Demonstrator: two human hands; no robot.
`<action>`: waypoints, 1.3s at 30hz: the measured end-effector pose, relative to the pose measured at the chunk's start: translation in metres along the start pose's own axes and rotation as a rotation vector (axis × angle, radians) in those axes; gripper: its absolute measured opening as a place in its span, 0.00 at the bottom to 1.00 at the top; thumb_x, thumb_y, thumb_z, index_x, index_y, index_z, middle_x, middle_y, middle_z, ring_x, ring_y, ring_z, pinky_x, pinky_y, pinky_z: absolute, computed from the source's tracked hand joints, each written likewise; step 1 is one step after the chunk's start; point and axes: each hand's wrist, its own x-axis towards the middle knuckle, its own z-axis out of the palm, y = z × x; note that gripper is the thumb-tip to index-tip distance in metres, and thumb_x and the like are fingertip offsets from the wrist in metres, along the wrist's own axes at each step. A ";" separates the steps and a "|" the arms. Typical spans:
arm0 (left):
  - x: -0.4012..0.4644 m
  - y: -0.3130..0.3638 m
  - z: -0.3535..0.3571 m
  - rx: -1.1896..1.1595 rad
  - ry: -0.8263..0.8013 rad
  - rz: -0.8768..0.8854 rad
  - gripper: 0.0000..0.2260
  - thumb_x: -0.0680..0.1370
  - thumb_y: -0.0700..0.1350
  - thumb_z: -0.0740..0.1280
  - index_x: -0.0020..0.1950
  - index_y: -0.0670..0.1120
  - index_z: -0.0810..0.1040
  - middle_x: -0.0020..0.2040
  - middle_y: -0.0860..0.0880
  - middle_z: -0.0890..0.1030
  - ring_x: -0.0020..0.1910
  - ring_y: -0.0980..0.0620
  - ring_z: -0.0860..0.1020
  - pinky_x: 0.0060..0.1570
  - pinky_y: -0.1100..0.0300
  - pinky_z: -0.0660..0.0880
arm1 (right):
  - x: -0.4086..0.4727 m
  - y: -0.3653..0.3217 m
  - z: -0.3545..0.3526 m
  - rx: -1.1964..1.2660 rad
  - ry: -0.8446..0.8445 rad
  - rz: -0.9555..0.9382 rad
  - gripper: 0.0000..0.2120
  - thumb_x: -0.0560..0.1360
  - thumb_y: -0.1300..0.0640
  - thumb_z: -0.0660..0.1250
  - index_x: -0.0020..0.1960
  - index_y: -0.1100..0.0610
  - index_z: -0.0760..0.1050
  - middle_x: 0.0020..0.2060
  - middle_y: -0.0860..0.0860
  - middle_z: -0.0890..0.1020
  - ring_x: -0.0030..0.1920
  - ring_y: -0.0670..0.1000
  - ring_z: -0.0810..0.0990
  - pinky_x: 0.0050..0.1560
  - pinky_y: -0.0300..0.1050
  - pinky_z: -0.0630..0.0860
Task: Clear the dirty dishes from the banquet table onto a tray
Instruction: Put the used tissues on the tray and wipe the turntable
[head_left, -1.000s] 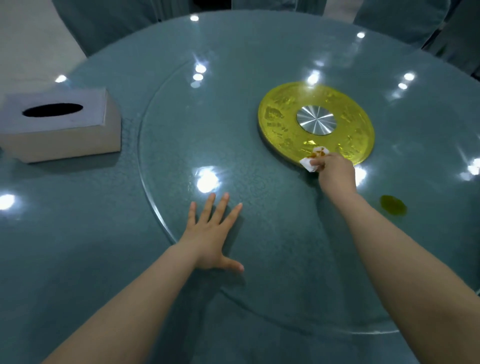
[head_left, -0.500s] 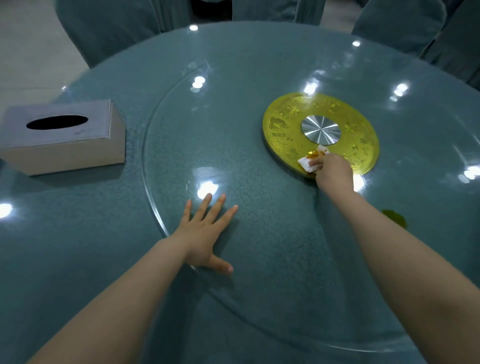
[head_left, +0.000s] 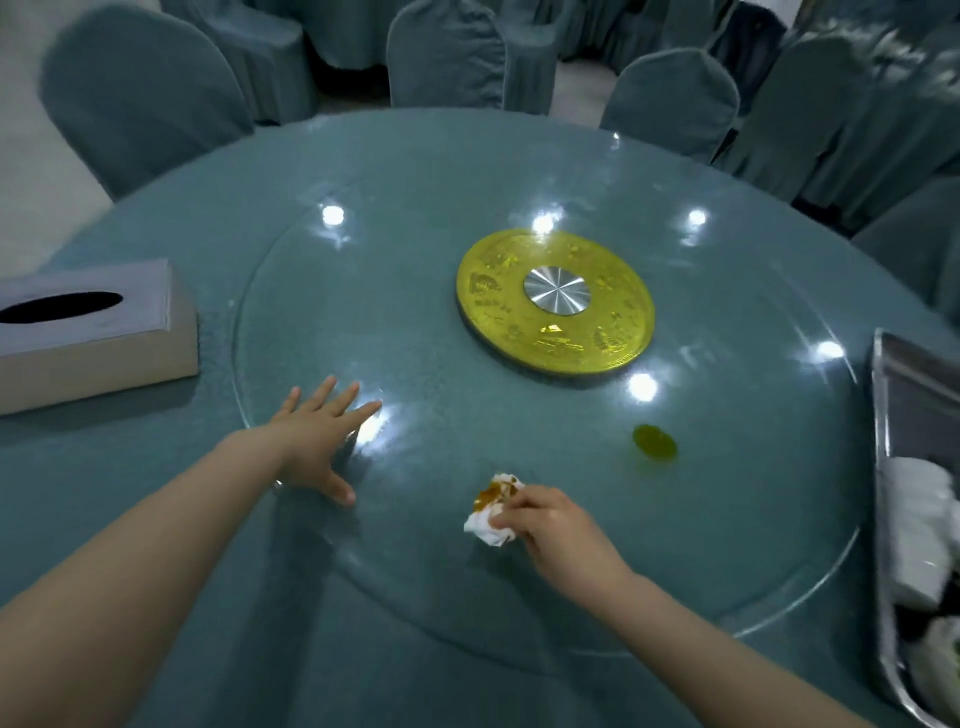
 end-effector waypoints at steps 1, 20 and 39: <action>-0.001 0.002 -0.004 0.017 -0.013 -0.015 0.54 0.65 0.65 0.73 0.77 0.57 0.38 0.77 0.51 0.35 0.75 0.46 0.34 0.71 0.41 0.38 | -0.008 0.002 -0.002 0.003 -0.026 0.008 0.16 0.71 0.69 0.65 0.52 0.55 0.83 0.51 0.53 0.82 0.51 0.59 0.79 0.53 0.44 0.75; -0.017 0.148 -0.002 -0.124 0.096 -0.103 0.57 0.67 0.73 0.62 0.76 0.37 0.38 0.77 0.38 0.39 0.77 0.41 0.42 0.75 0.48 0.48 | -0.001 0.136 -0.076 -0.134 0.238 0.608 0.15 0.73 0.66 0.65 0.52 0.51 0.84 0.52 0.57 0.83 0.53 0.60 0.79 0.52 0.46 0.73; 0.004 0.104 -0.004 -0.192 0.042 -0.119 0.62 0.63 0.68 0.71 0.76 0.37 0.36 0.76 0.38 0.35 0.76 0.40 0.39 0.73 0.44 0.48 | -0.020 0.069 -0.036 0.043 0.158 0.319 0.13 0.70 0.69 0.69 0.49 0.56 0.84 0.49 0.52 0.84 0.51 0.56 0.81 0.52 0.35 0.68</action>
